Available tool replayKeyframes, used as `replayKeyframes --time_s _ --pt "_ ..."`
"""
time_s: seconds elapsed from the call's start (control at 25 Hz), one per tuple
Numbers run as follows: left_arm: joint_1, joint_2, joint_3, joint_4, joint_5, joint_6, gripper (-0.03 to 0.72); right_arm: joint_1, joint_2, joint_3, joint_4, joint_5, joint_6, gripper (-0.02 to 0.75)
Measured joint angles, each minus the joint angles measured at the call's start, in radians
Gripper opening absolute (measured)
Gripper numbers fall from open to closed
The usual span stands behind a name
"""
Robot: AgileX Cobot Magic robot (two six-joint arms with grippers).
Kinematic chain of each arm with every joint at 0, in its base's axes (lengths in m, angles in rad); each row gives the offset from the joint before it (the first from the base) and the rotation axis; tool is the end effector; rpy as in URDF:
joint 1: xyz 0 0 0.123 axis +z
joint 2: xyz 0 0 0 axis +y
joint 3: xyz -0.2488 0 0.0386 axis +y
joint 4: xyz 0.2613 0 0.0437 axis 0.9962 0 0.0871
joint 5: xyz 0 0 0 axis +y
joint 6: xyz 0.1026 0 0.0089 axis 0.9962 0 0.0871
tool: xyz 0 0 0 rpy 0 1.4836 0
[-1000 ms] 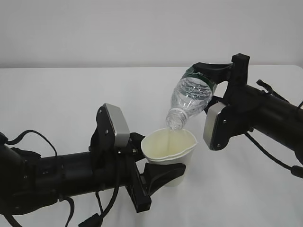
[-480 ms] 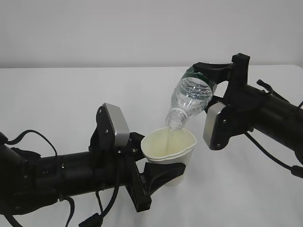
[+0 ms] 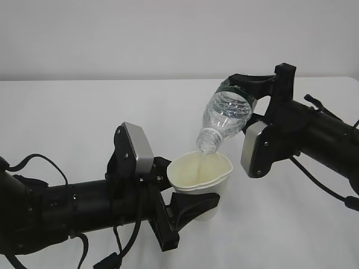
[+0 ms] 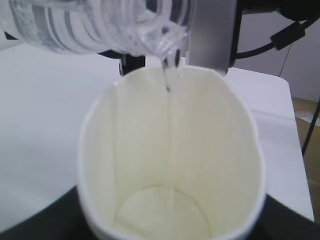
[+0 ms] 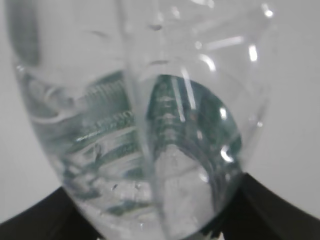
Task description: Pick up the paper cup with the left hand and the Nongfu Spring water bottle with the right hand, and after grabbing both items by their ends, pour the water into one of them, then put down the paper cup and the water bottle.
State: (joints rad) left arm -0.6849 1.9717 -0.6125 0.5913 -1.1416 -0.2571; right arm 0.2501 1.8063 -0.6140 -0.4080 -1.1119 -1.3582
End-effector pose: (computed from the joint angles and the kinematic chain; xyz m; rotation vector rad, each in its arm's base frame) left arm 0.2126 -0.2410 0.0726 0.9940 1.5573 -0.9459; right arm 0.3097 0.1169 0.1265 -1.4465 0.7812 -0.7134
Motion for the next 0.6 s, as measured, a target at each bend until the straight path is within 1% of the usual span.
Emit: replayKeyframes --time_s 0.6 --pt "0.0 0.0 0.0 0.0 0.0 0.0 0.425 0.0 0.0 0.0 0.0 0.0 -0.016 0.48"
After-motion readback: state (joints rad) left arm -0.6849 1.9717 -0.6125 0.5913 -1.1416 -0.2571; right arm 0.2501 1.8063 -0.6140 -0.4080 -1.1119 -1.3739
